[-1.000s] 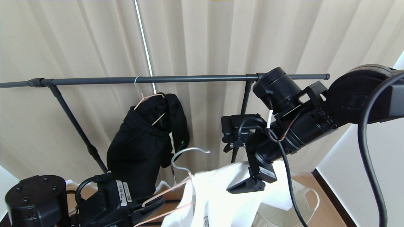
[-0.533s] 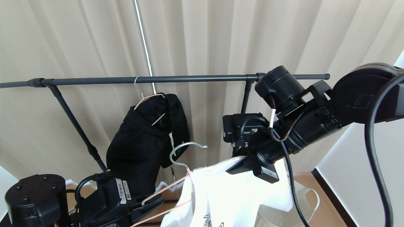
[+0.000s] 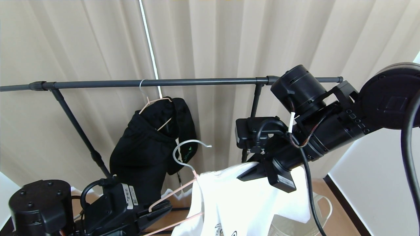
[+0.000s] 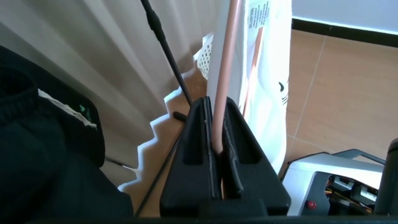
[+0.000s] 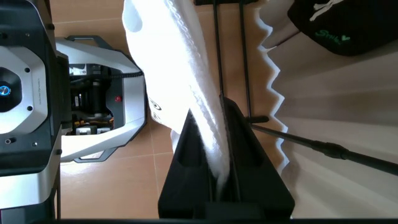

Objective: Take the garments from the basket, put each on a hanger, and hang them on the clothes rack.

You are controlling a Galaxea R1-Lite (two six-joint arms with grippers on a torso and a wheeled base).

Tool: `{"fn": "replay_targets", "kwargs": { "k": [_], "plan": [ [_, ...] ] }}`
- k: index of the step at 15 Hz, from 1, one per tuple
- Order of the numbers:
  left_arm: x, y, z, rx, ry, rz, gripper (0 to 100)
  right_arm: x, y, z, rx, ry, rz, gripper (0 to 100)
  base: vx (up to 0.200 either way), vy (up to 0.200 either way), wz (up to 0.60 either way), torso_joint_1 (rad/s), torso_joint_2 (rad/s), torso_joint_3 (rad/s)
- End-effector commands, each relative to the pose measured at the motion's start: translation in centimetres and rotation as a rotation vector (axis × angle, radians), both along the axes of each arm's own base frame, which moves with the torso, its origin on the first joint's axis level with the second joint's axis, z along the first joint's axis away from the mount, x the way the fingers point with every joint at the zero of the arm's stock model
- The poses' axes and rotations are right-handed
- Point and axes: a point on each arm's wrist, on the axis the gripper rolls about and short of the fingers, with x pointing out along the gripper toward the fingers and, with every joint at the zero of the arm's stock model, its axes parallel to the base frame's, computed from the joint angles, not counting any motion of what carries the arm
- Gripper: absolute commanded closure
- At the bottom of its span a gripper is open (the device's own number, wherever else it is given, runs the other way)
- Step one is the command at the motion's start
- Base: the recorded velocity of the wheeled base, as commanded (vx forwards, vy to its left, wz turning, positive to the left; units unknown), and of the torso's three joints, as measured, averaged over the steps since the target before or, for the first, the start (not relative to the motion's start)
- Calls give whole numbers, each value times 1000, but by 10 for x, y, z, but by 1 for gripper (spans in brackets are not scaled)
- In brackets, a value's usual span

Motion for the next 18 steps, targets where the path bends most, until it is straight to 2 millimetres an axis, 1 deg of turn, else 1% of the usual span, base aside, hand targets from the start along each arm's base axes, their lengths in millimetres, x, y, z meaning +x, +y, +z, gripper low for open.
{"fn": "replay_targets", "kwargs": {
  "k": [1, 8, 9, 12, 15, 18],
  "plan": [
    [1, -1, 0, -1, 2, 2, 100, -1, 0, 1, 1, -1, 1, 100, 0, 0, 0, 0, 0, 0],
    [0, 0, 1, -20, -12, 3, 100, -2, -1, 2, 6, -7, 1, 100, 0, 0, 0, 0, 0, 0],
    [0, -1, 1, -26, -7, -15, 0, -3, -2, 4, 8, -9, 0, 100, 0, 0, 0, 0, 0, 0],
    [2, -2, 1, -41, 12, -9, 0, -7, -5, 4, 7, -8, 0, 100, 0, 0, 0, 0, 0, 0],
    [2, -2, 4, -69, -7, -8, 0, -13, -10, 3, 3, -5, -2, 100, 0, 0, 0, 0, 0, 0],
    [4, -2, 17, -235, 20, 0, 0, -13, -18, 9, 8, -24, -35, 100, 0, 0, 0, 0, 0, 0]
  ]
}}
